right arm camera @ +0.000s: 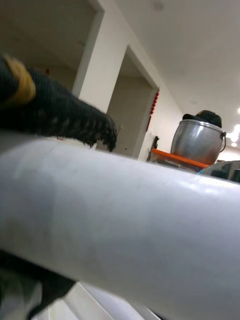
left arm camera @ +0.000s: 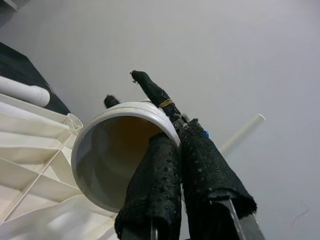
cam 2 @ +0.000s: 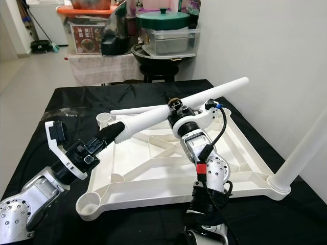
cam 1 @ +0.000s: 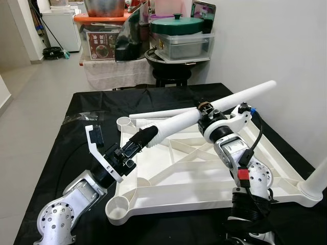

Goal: Building children table

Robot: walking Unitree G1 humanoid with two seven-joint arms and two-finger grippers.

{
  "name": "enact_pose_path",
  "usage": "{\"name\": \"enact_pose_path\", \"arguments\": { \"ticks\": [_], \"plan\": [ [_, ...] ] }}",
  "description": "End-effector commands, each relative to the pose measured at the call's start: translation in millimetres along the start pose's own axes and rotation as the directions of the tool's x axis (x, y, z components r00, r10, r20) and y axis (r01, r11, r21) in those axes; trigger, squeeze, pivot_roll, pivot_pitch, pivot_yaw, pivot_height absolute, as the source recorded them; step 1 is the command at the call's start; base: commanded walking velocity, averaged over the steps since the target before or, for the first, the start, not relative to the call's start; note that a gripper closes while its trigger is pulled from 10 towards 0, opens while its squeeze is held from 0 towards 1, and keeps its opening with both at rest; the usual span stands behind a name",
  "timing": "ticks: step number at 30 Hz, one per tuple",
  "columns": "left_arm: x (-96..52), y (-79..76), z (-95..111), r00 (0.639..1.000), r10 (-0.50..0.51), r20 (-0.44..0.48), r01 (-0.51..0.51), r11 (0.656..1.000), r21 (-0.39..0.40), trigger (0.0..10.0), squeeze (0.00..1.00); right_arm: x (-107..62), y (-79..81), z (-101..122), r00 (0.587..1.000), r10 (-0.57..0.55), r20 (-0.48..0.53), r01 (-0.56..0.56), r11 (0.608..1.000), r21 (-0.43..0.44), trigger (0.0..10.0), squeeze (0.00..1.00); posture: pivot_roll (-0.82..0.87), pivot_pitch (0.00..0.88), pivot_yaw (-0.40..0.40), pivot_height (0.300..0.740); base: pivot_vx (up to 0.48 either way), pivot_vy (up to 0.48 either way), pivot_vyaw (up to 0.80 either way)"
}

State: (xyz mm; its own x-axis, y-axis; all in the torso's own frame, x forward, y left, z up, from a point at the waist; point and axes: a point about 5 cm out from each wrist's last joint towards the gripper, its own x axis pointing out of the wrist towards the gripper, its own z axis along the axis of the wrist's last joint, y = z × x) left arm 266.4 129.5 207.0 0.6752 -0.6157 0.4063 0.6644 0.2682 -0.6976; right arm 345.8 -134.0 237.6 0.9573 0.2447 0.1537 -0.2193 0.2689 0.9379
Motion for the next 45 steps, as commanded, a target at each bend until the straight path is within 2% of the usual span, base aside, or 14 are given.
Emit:
{"name": "enact_pose_path", "arguments": {
  "ticks": [1,14,16,17,20,25,31,35,39,40,41,43,44,45],
  "plan": [
    [-0.8,-1.7,-3,0.999,-0.035,-0.010,0.034,0.999,-0.013,10.0,0.00,8.8,21.2,-29,0.996,0.079,-0.039,-0.072,0.986,0.150,0.0,0.00,0.04,0.000,-0.034,0.740,0.000,0.000,0.00],
    [-7.3,6.7,-3,0.999,-0.005,-0.037,0.008,0.998,0.070,10.0,0.00,4.7,41.2,-29,0.985,0.166,-0.051,-0.152,0.966,0.211,0.0,0.00,0.04,0.000,-0.035,0.740,0.000,0.000,0.00],
    [-8.2,7.1,-2,0.999,-0.008,-0.037,0.011,0.996,0.084,10.0,0.06,3.8,43.4,-29,0.983,0.176,-0.056,-0.161,0.964,0.214,0.0,0.00,0.04,0.000,-0.035,0.740,0.000,0.000,0.00],
    [-8.5,8.8,-1,1.000,0.009,-0.021,-0.006,0.994,0.110,10.0,1.00,3.2,44.4,-29,0.982,0.181,-0.061,-0.164,0.963,0.214,0.0,0.00,0.04,0.000,-0.037,0.740,0.000,0.000,0.00],
    [-12.7,-0.2,1,0.998,-0.053,-0.037,0.058,0.987,0.153,10.0,1.00,3.2,40.5,-22,0.984,0.167,-0.063,-0.153,0.972,0.179,0.0,0.00,0.04,0.000,-0.037,0.740,0.000,0.000,0.00],
    [-18.7,-8.8,3,0.993,-0.111,-0.050,0.117,0.983,0.144,10.0,1.00,6.3,36.2,-5,0.987,0.153,-0.038,-0.146,0.978,0.148,0.0,0.00,0.05,0.000,-0.040,0.740,0.000,0.000,0.00],
    [-31.0,-4.1,8,0.996,-0.091,-0.020,0.093,0.986,0.140,10.0,1.00,10.7,37.0,40,0.989,0.140,0.047,-0.143,0.988,0.066,0.0,0.00,0.05,0.000,-0.049,0.740,0.000,0.000,0.00],
    [-36.9,3.9,5,0.999,-0.038,-0.017,0.040,0.988,0.148,10.0,1.00,9.7,41.7,70,0.981,0.153,0.120,-0.162,0.984,0.068,0.0,0.00,0.05,0.000,-0.050,0.740,0.000,0.000,0.00],
    [-38.7,7.0,3,1.000,-0.008,-0.018,0.011,0.987,0.161,10.0,1.00,7.1,47.5,79,0.973,0.182,0.139,-0.191,0.980,0.056,0.0,0.00,0.05,0.000,-0.048,0.740,0.000,0.000,0.00],
    [-38.5,7.3,4,1.000,0.004,-0.011,-0.002,0.986,0.166,10.0,0.69,4.9,49.0,82,0.972,0.192,0.139,-0.194,0.981,0.004,0.0,0.00,0.04,0.000,-0.042,0.740,0.000,0.000,0.00],
    [-37.8,8.0,6,1.000,0.019,-0.001,-0.019,0.984,0.179,10.0,0.00,2.7,48.6,84,0.971,0.192,0.139,-0.184,0.980,-0.069,0.0,0.00,0.04,0.000,-0.042,0.740,0.000,0.000,0.00],
    [-34.6,14.0,7,0.995,0.103,-0.008,-0.098,0.964,0.247,10.0,0.00,-0.2,45.0,86,0.976,0.172,0.131,-0.127,0.946,-0.300,0.0,0.00,0.05,0.000,-0.042,0.740,0.000,0.000,0.00],
    [-34.6,14.0,7,0.995,0.103,-0.008,-0.098,0.964,0.247,10.0,0.00,-0.2,45.0,86,0.976,0.172,0.131,-0.127,0.946,-0.300,0.0,0.00,0.05,0.000,-0.042,0.740,0.000,0.000,0.00],
    [-31.4,19.6,8,0.983,0.182,-0.014,-0.167,0.927,0.336,10.0,0.00,-0.8,43.8,84,0.980,0.158,0.122,-0.089,0.892,-0.442,0.0,0.00,0.05,0.000,-0.042,0.740,0.000,0.000,0.00]
  ]
}}
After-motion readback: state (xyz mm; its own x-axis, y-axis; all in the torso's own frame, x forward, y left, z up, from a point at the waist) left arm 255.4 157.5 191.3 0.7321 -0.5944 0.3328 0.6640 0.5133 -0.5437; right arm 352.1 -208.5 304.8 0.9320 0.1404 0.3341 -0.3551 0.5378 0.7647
